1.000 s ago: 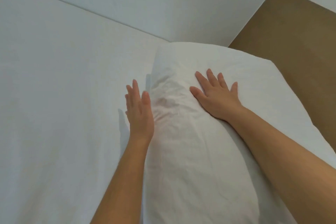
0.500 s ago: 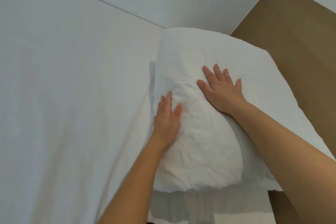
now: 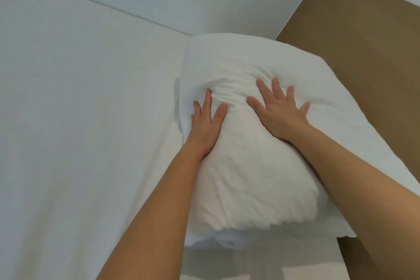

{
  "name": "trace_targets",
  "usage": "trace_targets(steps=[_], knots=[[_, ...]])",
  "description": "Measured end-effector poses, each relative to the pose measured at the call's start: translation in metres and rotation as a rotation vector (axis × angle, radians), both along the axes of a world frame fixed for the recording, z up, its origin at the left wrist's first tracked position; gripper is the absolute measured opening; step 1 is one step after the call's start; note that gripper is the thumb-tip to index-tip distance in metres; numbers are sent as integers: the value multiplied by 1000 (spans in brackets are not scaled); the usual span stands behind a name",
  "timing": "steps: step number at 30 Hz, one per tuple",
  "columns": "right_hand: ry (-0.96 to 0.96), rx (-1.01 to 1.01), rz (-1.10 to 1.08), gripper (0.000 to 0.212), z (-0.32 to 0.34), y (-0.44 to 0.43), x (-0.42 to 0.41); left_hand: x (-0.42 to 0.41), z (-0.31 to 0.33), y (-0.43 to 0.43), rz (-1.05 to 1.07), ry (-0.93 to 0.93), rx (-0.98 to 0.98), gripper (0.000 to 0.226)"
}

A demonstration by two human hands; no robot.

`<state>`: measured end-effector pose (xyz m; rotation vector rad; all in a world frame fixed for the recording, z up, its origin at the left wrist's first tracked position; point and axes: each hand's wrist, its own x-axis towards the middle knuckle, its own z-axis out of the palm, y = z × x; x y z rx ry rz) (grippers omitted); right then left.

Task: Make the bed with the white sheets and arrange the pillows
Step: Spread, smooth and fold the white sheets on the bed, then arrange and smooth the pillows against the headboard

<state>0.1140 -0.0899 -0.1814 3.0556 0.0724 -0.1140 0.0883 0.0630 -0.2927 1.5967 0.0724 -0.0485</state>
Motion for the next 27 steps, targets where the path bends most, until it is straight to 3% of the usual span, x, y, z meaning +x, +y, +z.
trace_targets(steps=[5,9,12,16,20,23,27], knots=[[45,25,15,71,-39,-1,15,21,-9,6,15,52,97,68],[45,79,67,68,-18,-1,-4,-9,8,22,30,34,175,81],[45,39,72,64,8,-24,-42,-38,44,19,-79,-14,280,95],[49,38,-92,62,17,-72,-123,-94,82,-11,-258,-115,826,85],[52,54,-262,62,-2,-113,-209,-136,91,-46,-436,-405,1202,85],[104,-34,-361,65,-11,-137,-265,-158,98,-65,-599,-560,1409,81],[164,-89,-461,63,1,-157,-333,-197,118,-88,-786,-675,1455,77]])
